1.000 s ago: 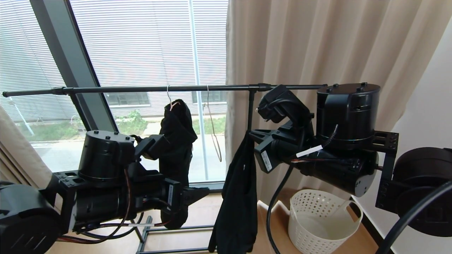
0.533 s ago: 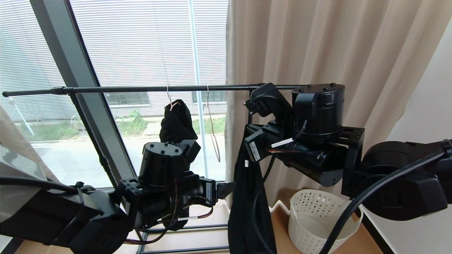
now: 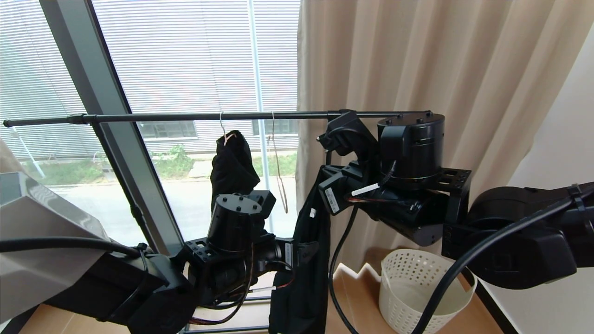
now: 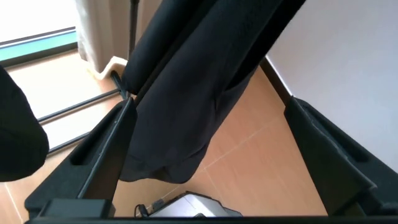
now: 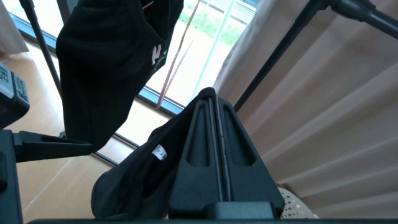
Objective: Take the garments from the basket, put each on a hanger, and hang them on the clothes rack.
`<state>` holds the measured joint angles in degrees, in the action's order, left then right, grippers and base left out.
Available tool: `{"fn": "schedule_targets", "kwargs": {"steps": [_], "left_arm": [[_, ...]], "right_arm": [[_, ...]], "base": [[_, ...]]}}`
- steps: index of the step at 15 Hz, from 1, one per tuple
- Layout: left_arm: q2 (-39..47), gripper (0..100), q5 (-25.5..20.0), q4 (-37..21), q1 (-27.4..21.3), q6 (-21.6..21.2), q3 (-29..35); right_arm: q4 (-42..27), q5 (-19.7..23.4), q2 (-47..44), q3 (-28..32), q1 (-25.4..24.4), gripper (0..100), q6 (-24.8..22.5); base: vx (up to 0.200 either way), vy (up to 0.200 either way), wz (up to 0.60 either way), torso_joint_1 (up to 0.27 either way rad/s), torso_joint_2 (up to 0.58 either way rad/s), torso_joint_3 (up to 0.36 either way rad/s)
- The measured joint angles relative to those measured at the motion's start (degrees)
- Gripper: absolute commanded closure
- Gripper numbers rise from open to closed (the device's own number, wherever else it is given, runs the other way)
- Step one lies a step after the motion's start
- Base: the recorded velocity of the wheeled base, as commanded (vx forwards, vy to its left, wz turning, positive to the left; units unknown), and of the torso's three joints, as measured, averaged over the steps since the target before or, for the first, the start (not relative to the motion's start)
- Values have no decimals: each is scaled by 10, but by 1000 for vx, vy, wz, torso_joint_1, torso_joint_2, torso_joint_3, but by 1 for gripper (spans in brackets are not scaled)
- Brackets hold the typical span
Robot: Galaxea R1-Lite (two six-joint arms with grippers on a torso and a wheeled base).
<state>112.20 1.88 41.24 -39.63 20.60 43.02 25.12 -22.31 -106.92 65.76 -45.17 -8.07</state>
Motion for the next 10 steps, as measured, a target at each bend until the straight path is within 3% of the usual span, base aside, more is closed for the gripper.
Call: {"fn": "schedule_targets", "kwargs": {"steps": [2,10], "left_arm": [[16,0,34,0,0,3,13],[67,0,53,0,30,0,33]], "right_arm": [[0,0,0,0,0,100,0],[1,0,3,-1,0,100,1]], "base": [[0,0,0,0,0,0],[0,0,0,0,0,0]]}}
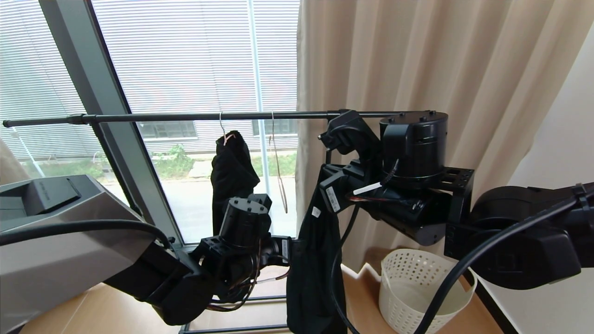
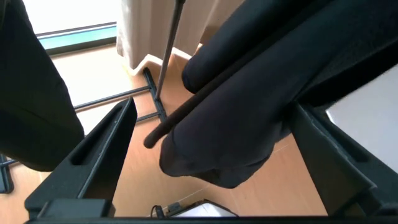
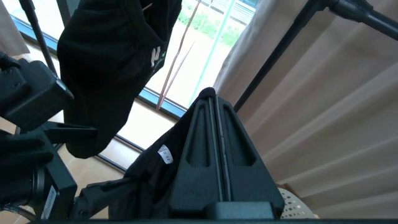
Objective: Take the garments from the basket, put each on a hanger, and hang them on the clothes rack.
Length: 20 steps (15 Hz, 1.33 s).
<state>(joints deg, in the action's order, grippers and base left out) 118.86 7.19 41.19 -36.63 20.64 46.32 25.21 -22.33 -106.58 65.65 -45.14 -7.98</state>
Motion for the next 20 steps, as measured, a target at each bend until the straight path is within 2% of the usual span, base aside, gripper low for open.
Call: {"fn": "schedule_targets", "kwargs": {"steps": [6,12,16,20], "left_arm": [[24,0,23,0,20,-6,12],[30,0,34,3,16,-6,19],[42,0,74,3,11,-8,32],[46,0,84,3,15,-15,34]], "right_arm": [[0,1,8,-4,1,100,0],[0,0,9,-10,-16,100,5],[0,-11,7,-9,-31,100,9],[0,-20,7,-5,-22,100,8]], "base": [[0,0,0,0,0,0],[0,0,0,0,0,0],[0,0,0,0,0,0],[0,0,0,0,0,0]]}}
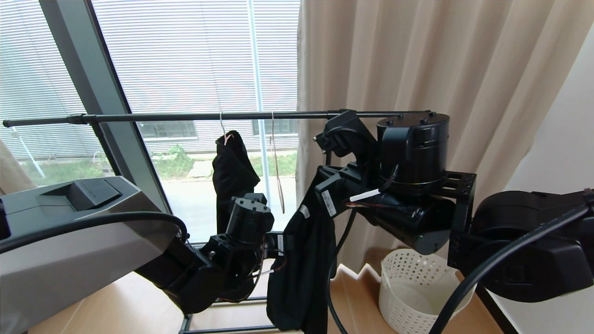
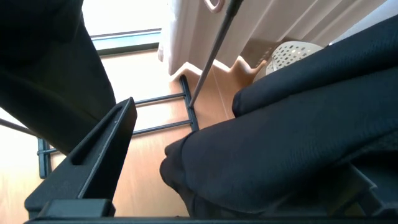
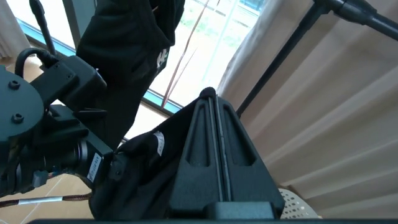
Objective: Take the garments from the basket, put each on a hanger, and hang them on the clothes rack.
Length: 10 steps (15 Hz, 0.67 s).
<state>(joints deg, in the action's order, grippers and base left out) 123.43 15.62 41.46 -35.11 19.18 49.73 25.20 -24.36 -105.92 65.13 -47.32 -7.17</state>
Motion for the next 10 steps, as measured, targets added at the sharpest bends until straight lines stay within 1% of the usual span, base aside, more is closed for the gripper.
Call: {"fn": "schedule_targets", "kwargs": {"steps": [3,10], "left_arm": [[2,0,13,0,2,-12,0],[4,0,14,0,8,-21,-1]], "right_arm": [[0,0,0,1,3,100,0],[-1,0,-7,15,30,100,0]], "base": [[0,0,0,0,0,0],[0,0,0,0,0,0]]}}
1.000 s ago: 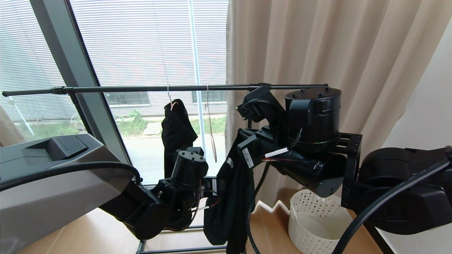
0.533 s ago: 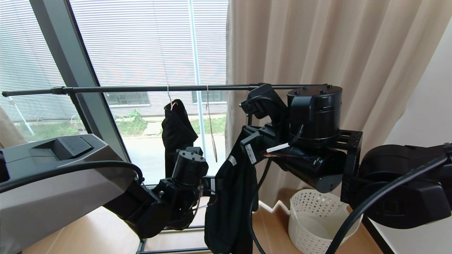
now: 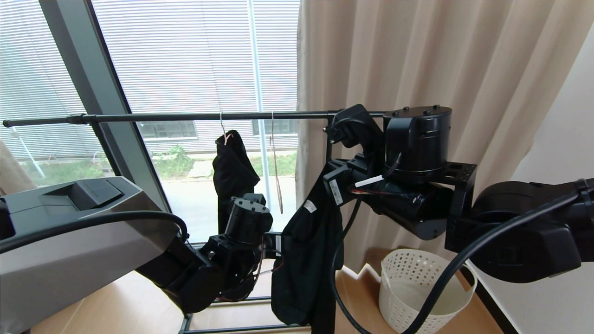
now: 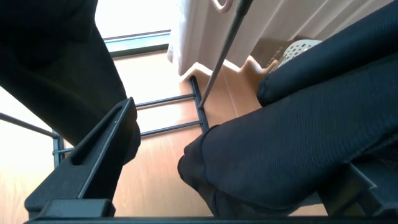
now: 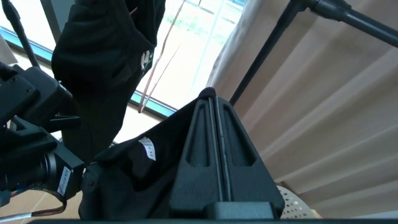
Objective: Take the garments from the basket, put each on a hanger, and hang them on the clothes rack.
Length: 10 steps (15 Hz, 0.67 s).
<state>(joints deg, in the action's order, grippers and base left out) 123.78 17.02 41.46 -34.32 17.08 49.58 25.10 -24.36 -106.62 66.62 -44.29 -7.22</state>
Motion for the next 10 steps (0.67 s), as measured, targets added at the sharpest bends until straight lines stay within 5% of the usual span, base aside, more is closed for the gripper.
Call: {"fn": "schedule_targets", "kwargs": {"steps": [7,8,10], "left_arm": [[1,0,0,0,1,-5,-4],[1,100,0,0,0,-5,-5],[0,100,0,1,-3,-5,-7]], "right_arm": [[-2,-1,-19,26,24,100,0],[-2,-1,-22,29,27,100,0],[-3,-2,-27,34,33,100,0]], "base": [[0,0,0,0,0,0],[0,0,0,0,0,0],[0,0,0,0,0,0]]}}
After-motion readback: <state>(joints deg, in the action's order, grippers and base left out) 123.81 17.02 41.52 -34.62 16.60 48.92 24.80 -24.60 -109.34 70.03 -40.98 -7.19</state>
